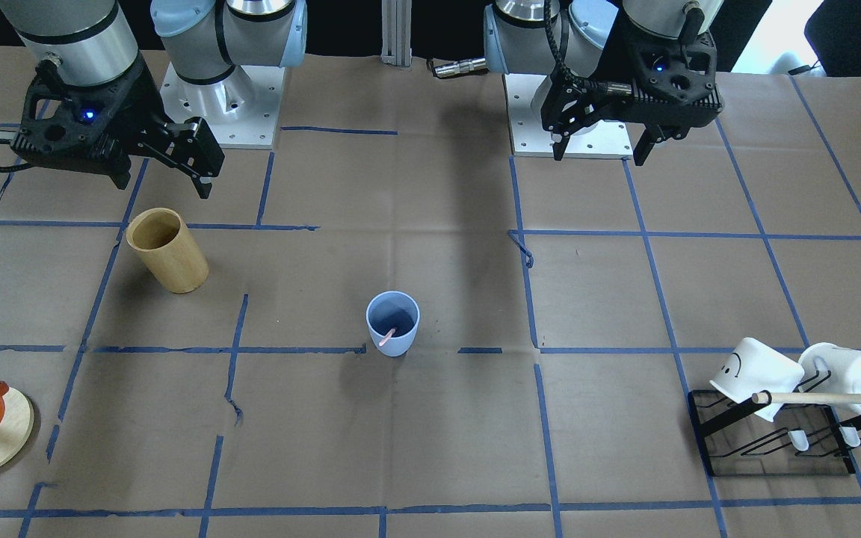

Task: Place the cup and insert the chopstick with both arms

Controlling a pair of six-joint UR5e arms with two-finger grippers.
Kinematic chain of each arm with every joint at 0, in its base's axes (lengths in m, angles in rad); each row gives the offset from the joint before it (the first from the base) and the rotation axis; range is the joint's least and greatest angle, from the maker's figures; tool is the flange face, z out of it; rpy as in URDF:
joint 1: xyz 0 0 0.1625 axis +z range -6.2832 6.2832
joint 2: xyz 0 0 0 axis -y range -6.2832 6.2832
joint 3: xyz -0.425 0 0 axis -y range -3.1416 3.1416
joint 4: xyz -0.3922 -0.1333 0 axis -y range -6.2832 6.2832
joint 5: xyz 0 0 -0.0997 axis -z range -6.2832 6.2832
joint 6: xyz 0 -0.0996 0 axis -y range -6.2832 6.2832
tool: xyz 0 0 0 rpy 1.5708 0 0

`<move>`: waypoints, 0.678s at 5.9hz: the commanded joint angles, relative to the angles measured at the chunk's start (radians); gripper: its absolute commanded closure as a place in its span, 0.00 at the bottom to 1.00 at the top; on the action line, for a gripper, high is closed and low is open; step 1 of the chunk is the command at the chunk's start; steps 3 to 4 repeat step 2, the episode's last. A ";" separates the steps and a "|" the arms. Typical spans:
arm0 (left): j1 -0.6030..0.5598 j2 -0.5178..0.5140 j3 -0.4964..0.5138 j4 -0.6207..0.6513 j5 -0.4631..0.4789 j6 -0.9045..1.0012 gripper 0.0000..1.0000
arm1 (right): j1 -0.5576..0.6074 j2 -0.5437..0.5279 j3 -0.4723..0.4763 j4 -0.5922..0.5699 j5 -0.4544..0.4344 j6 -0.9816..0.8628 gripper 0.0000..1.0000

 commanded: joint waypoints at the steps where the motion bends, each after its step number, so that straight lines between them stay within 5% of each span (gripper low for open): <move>1: 0.000 0.001 0.000 0.000 0.000 0.000 0.01 | 0.001 -0.001 -0.004 0.000 0.005 -0.001 0.00; 4: 0.000 0.001 0.000 0.000 0.000 0.000 0.01 | 0.001 0.000 -0.004 0.000 0.011 -0.001 0.00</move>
